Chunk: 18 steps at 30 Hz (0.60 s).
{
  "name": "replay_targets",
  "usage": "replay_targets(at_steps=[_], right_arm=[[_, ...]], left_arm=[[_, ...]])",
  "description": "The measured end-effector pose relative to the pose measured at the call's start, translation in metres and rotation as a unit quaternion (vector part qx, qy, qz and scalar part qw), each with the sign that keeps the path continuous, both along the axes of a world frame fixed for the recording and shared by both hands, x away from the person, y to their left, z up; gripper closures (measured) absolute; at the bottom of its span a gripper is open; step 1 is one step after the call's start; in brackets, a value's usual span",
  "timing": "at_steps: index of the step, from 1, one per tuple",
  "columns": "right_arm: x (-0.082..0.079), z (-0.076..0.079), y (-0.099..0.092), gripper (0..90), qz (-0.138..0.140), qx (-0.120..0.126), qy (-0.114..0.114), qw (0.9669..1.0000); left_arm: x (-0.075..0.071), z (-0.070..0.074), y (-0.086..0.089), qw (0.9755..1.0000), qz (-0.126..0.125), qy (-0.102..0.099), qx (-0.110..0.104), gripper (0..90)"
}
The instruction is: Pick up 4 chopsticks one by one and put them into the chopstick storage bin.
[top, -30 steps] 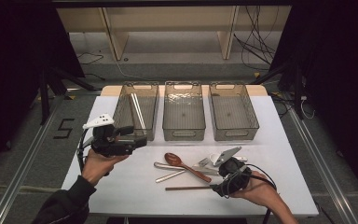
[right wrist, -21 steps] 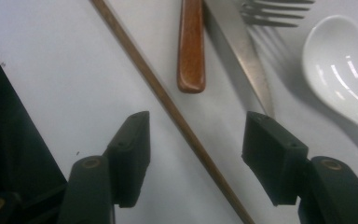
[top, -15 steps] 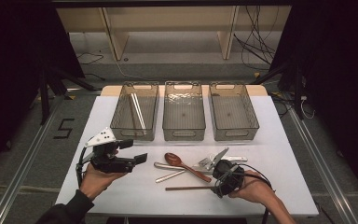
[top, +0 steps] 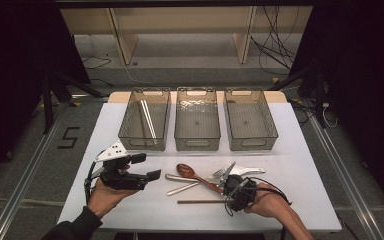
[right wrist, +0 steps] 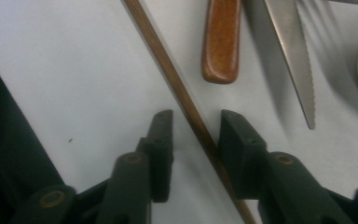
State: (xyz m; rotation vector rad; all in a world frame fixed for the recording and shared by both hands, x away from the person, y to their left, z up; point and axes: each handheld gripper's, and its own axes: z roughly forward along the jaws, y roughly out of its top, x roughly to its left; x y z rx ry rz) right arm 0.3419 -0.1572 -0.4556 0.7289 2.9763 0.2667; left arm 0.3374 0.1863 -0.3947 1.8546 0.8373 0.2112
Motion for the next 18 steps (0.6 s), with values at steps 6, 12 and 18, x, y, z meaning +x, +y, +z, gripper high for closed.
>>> replay_targets(at_steps=[6,12,18], right_arm=[[-0.005,0.0,0.005,75.4,0.016,-0.012,-0.002,0.9998],[-0.01,0.001,0.008,79.2,0.042,-0.027,-0.006,0.9987],[-0.012,0.001,0.01,83.6,0.059,-0.031,-0.007,0.9977]], left_arm=[[0.0,0.0,-0.001,1.0,-0.002,0.001,0.001,16.7],[0.0,-0.001,-0.001,1.0,-0.003,0.0,0.001,17.1],[0.0,-0.001,-0.001,1.0,-0.005,0.003,0.001,17.1]])
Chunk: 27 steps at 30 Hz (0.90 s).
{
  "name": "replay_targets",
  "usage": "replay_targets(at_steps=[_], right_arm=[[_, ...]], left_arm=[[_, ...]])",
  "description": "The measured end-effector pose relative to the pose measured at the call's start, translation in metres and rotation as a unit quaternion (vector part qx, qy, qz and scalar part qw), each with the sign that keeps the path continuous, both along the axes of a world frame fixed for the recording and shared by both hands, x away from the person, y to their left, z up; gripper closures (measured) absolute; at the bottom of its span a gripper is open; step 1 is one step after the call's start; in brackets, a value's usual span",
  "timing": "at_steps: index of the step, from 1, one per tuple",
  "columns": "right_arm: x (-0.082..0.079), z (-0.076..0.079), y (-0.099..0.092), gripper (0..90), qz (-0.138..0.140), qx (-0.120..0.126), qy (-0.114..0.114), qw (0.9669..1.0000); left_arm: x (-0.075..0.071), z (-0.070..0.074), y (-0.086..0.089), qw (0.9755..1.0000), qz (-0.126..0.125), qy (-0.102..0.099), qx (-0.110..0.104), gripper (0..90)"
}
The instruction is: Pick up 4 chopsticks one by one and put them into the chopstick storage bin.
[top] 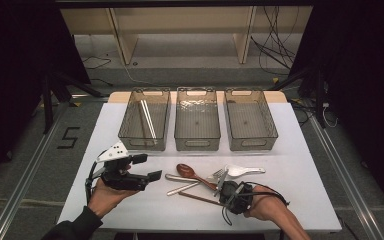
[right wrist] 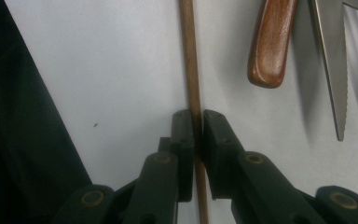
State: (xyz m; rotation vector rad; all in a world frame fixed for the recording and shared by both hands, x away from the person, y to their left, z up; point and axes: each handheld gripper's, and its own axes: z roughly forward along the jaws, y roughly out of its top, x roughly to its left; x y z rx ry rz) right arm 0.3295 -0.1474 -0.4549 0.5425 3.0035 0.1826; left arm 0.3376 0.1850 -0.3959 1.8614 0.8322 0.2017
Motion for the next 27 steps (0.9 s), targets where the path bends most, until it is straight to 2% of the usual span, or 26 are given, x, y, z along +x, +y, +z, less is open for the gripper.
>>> replay_targets(at_steps=[8,16,20,22,24,26,27], right_arm=[[-0.004,0.0,0.002,85.9,0.026,-0.008,-0.004,0.9996],[-0.005,0.003,0.002,86.3,0.028,-0.002,-0.001,0.9996],[-0.005,0.009,0.001,86.3,0.021,0.019,-0.005,0.9996],[-0.006,0.014,0.0,86.3,0.012,0.038,-0.003,0.9992],[-0.005,0.018,-0.002,86.3,0.004,0.049,-0.009,0.9987],[-0.004,0.023,-0.004,86.3,-0.01,0.073,-0.019,0.9971],[-0.002,0.025,-0.005,86.3,-0.004,0.082,-0.027,0.9962]], left_arm=[[0.0,0.0,0.0,1.0,0.0,-0.001,0.001,17.1],[0.001,0.0,0.001,1.0,0.003,0.0,-0.001,17.1],[0.002,-0.001,0.002,1.0,0.005,0.001,-0.002,17.1],[0.002,-0.001,0.003,1.0,0.007,0.002,-0.002,17.1],[0.002,-0.001,0.003,0.9999,0.01,0.002,-0.005,17.1],[0.002,-0.001,0.002,0.9999,0.011,0.002,-0.006,17.1],[0.002,-0.001,0.002,0.9999,0.011,0.002,-0.006,17.1]])
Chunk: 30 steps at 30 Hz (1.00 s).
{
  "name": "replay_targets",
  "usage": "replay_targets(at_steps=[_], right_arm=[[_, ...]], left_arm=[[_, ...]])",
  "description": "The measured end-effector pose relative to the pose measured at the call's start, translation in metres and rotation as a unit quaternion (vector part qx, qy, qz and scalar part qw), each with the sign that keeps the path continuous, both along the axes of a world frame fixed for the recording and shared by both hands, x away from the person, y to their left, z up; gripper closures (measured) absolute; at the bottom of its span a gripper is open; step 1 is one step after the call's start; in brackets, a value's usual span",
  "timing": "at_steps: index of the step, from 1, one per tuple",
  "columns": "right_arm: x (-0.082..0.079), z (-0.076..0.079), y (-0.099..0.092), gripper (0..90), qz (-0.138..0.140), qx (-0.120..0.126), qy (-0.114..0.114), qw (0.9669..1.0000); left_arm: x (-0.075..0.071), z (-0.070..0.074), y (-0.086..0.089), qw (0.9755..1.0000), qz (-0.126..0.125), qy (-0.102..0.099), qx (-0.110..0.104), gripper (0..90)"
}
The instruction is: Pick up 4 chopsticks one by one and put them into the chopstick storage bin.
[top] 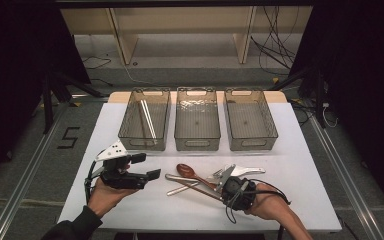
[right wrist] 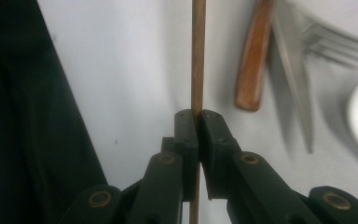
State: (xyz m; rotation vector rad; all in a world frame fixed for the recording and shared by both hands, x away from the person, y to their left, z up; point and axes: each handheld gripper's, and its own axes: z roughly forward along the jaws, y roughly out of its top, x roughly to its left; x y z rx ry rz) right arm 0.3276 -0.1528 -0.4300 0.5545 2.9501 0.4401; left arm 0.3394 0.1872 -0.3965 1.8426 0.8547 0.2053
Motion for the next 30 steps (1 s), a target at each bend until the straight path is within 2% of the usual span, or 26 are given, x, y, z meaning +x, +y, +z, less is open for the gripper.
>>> replay_targets(at_steps=[1,4,8,11,18,23,26,30], right_arm=[[-0.001,0.003,0.0,86.3,-0.015,0.014,0.0,0.9998],[0.001,0.011,-0.002,86.3,-0.028,0.05,-0.022,0.9981],[0.003,0.018,-0.003,86.3,-0.054,0.094,-0.045,0.9931],[0.004,0.022,-0.003,86.2,-0.07,0.116,-0.065,0.9887],[0.005,0.026,-0.002,86.2,-0.084,0.144,-0.085,0.9823],[0.006,0.028,-0.001,86.2,-0.096,0.163,-0.1,0.9768],[0.006,0.028,0.0,86.2,-0.099,0.168,-0.104,0.9752],[0.007,0.028,0.002,86.2,-0.1,0.173,-0.101,0.9746]], left_arm=[[0.0,0.0,0.0,1.0,0.0,0.001,0.0,17.1],[0.0,0.0,-0.001,1.0,-0.002,0.001,0.001,17.1],[0.0,0.0,-0.005,1.0,-0.006,0.002,-0.001,17.0],[-0.001,-0.001,-0.008,1.0,-0.005,0.0,-0.003,16.3],[0.001,0.0,-0.015,0.9999,-0.006,-0.012,-0.007,15.8],[0.002,-0.002,-0.024,0.9999,-0.01,-0.007,-0.011,15.8],[0.003,-0.003,-0.03,0.9998,-0.014,-0.003,-0.014,15.8],[0.005,-0.003,-0.037,0.9997,-0.017,0.0,-0.018,15.8]])
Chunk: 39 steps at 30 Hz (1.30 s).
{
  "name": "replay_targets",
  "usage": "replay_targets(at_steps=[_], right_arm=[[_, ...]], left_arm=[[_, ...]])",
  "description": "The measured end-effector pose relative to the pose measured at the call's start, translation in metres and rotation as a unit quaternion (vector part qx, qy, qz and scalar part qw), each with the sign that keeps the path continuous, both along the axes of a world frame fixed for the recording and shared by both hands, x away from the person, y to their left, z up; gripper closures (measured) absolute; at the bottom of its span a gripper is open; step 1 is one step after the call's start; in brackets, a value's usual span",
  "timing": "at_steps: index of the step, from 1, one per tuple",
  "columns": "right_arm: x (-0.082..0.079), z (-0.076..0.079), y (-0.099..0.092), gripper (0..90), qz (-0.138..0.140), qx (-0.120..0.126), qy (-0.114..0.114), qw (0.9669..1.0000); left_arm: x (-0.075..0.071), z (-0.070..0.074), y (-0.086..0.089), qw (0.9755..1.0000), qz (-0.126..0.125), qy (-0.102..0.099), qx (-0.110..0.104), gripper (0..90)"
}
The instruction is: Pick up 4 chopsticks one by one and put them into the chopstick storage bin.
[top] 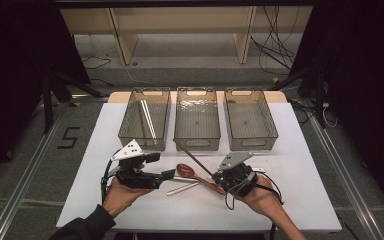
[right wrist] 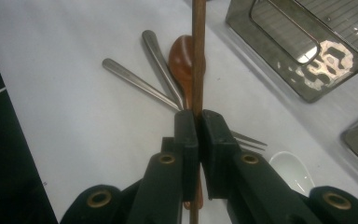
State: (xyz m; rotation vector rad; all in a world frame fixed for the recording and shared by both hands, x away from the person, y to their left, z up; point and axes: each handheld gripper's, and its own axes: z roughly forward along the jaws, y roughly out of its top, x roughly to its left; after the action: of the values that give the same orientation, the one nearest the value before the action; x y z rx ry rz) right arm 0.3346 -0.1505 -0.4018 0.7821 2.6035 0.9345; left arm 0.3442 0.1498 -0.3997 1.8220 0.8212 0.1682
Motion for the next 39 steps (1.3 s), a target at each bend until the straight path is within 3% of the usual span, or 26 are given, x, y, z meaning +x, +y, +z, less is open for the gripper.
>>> replay_targets(at_steps=[10,21,26,32,39], right_arm=[[0.001,0.0,0.008,86.1,0.003,0.016,-0.002,0.9999],[-0.001,-0.001,0.02,86.1,0.006,0.029,-0.009,0.9995],[-0.003,0.0,0.024,86.1,0.007,0.037,-0.014,0.9992],[-0.004,0.002,0.027,86.1,0.006,0.051,-0.018,0.9985],[-0.006,0.004,0.03,86.1,0.009,0.061,-0.023,0.9978]], left_arm=[[0.008,-0.005,-0.016,0.9999,-0.001,0.013,-0.009,16.1],[0.014,-0.008,-0.026,0.9986,-0.01,0.04,-0.033,18.6],[0.015,-0.008,-0.033,0.9984,-0.017,0.041,-0.034,20.7],[0.015,-0.009,-0.039,0.9973,-0.031,0.049,-0.045,28.8],[0.017,-0.009,-0.04,0.9958,-0.045,0.057,-0.056,44.6]])
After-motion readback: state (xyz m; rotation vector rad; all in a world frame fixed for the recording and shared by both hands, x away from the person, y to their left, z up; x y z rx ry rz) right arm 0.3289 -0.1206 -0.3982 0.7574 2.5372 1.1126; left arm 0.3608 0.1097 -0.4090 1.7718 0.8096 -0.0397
